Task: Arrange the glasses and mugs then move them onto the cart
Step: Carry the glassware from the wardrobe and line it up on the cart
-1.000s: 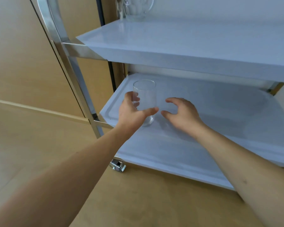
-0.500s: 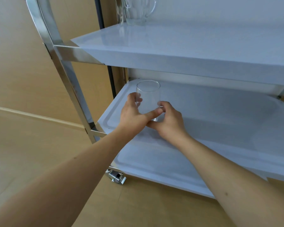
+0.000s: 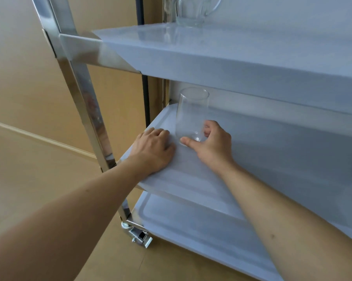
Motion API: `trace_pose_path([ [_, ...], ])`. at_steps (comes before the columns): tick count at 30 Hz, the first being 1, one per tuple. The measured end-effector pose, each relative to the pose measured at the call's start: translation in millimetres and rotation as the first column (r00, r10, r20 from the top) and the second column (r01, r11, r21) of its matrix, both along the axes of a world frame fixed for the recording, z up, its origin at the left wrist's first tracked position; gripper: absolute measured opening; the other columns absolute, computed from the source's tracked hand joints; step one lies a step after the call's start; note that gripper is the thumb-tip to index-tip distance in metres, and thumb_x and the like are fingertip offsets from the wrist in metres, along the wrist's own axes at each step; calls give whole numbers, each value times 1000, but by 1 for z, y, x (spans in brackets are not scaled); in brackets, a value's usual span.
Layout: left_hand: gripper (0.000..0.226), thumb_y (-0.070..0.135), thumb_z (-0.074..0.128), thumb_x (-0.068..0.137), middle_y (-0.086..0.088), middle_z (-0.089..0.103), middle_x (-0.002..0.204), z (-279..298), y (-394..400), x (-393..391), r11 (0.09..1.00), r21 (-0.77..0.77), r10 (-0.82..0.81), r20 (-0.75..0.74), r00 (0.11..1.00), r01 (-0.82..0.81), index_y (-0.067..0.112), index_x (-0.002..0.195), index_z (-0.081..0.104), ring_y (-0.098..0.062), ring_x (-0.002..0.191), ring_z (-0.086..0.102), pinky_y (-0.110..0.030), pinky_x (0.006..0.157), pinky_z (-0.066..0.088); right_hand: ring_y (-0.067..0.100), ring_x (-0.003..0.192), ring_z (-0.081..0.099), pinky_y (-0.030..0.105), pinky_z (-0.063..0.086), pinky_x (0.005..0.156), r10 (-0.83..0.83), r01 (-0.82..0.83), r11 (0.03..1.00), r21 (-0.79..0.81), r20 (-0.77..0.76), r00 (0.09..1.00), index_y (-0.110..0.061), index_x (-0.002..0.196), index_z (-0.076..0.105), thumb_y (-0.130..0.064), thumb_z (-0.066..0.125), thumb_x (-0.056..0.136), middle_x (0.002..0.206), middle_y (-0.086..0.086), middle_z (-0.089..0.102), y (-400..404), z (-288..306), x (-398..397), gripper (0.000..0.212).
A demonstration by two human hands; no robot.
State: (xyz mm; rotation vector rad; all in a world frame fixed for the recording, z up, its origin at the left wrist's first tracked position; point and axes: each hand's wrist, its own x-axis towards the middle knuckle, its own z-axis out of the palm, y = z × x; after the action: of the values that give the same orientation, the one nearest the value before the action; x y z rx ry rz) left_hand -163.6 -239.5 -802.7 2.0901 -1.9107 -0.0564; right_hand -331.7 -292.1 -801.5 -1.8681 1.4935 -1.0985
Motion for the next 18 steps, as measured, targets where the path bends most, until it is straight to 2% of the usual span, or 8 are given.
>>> trace_pose_path([
  [3, 38, 48, 31, 99, 3, 62, 109, -12, -4, 1, 999, -32, -11, 67, 998, 13, 21, 103, 58, -21, 110, 51, -38, 101, 39, 20, 115, 61, 27, 45, 96, -8, 8, 1000, 2, 14, 1000, -13, 131, 57, -46, 92, 64, 124, 6, 65, -19, 0, 8, 82],
  [6, 45, 50, 25, 95, 4, 62, 107, -20, -8, 3, 997, -79, -9, 99, 995, 17, 21, 102, 58, -20, 108, 52, -38, 101, 39, 21, 113, 61, 26, 44, 94, -21, 21, 1000, -5, 17, 1000, -11, 130, 57, -45, 92, 66, 123, 7, 64, -38, -1, 22, 81],
  [12, 31, 47, 32, 100, 4, 59, 101, -22, -7, 3, 995, -98, 4, 106, 994, 7, 22, 92, 49, -21, 105, 52, -37, 99, 37, 22, 114, 61, 29, 46, 98, -37, 37, 999, -7, 23, 999, -11, 134, 55, -46, 91, 67, 125, 6, 63, -74, -1, 46, 84],
  [15, 29, 47, 27, 97, 4, 59, 101, -22, -7, 2, 994, -112, 3, 95, 995, 7, 24, 89, 43, -21, 105, 52, -38, 100, 37, 23, 117, 60, 33, 47, 100, -56, 57, 998, -20, 25, 998, -12, 135, 54, -48, 89, 68, 127, 5, 63, -89, -1, 56, 84],
  [18, 30, 47, 22, 94, 4, 58, 99, -23, -7, 2, 993, -120, 8, 100, 995, 5, 24, 88, 42, -21, 101, 52, -39, 99, 39, 23, 119, 59, 31, 46, 99, -71, 72, 997, -31, 12, 997, -12, 136, 54, -49, 88, 70, 129, 4, 63, -102, -1, 62, 82],
])
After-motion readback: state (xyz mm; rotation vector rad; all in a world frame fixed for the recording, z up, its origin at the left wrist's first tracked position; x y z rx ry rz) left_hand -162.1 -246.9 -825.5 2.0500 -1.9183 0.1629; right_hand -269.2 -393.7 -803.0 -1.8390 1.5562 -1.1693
